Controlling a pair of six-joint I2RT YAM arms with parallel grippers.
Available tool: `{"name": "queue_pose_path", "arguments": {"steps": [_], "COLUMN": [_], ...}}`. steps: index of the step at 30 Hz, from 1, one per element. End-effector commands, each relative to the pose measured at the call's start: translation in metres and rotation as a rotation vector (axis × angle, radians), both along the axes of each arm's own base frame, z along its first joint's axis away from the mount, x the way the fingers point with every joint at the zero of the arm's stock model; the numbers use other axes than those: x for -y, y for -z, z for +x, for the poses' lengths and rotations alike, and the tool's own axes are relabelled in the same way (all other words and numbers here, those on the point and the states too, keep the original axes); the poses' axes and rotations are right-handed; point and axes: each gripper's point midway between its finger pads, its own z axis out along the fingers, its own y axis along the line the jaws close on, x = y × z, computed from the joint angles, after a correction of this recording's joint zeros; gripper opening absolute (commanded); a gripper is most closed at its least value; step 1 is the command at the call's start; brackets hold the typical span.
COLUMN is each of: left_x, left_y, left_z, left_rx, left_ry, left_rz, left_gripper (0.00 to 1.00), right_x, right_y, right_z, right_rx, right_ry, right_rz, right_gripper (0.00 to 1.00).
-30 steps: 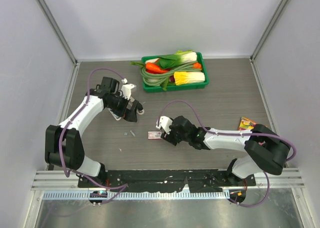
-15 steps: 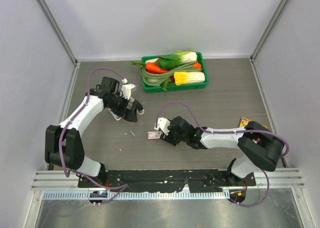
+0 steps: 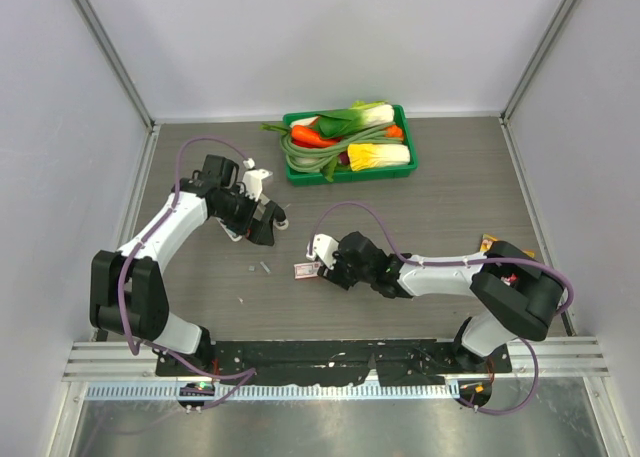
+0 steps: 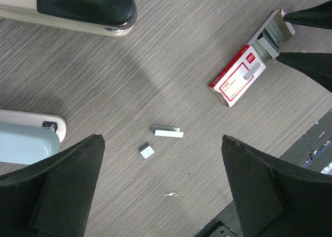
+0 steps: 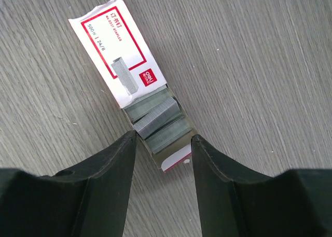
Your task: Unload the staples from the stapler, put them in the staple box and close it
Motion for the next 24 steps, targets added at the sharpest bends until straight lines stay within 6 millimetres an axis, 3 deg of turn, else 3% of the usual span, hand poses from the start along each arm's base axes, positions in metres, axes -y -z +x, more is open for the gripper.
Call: {"name": "queue_pose_path", "arguments": {"steps": [1, 24], "left_x": [-0.0015, -0.0012], "left_y": [-0.0025, -0.0016], "left_z": [-0.001, -0.0023], "left_rx": [0.017, 0.013], "left_ry": [0.014, 0.019], "left_rz": [-0.005, -0.007], "left_gripper": [1.0, 1.0], "right_x": [-0.018, -0.028], "right_y": [-0.0251, -0.0208], "right_z": [0.0121, 0.0059], "right_rx": [0.058, 0.018], "right_ry": [-0.013, -0.056], "right_rz": [0.078, 0.094], "right_gripper": [0.51, 0.47]}}
